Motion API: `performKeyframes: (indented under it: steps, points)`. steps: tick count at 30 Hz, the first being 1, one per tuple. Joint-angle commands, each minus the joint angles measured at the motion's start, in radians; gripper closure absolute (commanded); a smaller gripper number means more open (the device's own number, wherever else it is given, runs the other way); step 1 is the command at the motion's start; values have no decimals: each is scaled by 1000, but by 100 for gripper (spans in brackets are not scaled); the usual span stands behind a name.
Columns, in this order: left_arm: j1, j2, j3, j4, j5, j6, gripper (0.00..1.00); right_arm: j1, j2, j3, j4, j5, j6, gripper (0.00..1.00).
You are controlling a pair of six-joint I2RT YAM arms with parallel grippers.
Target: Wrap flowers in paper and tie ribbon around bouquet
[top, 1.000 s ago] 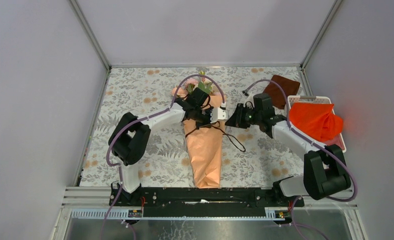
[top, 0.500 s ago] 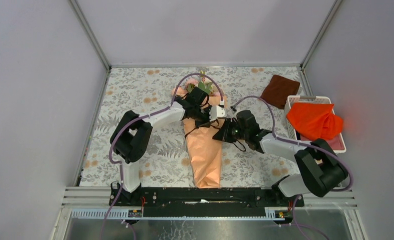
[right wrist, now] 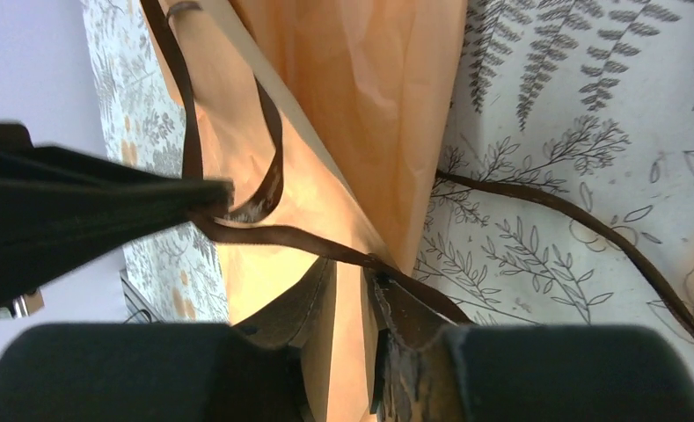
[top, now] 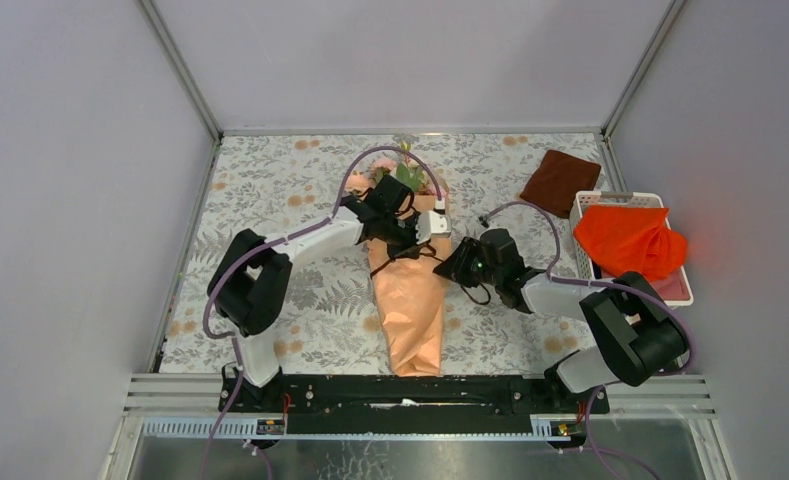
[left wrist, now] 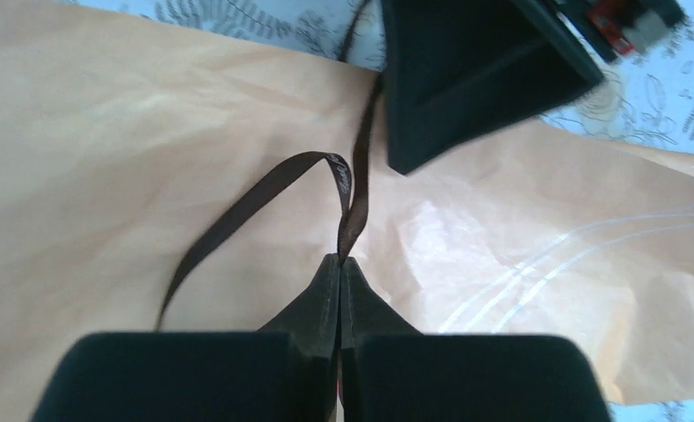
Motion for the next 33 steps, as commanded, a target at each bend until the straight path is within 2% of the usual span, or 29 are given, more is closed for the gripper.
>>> performKeyframes:
  steps: [1, 5, 9, 17, 22, 33]
  points:
    - [-35, -75, -55, -66, 20, -47, 100, -22, 6, -19, 146, -9, 26, 75]
    - [-80, -128, -65, -134, -18, -50, 100, -22, 6, -2, 137, -43, -6, 75]
    - [-81, -116, -15, -244, 38, -52, 100, -22, -4, 15, 120, -85, -57, 72]
    - [35, 26, 153, -247, 51, -133, 100, -22, -3, 105, -28, -70, -246, 71]
    - [73, 131, 256, -250, 38, -162, 100, -23, 25, 155, -83, -71, -345, 65]
    - [82, 178, 279, -243, 28, -197, 100, -22, 105, 216, -59, -31, -330, 59]
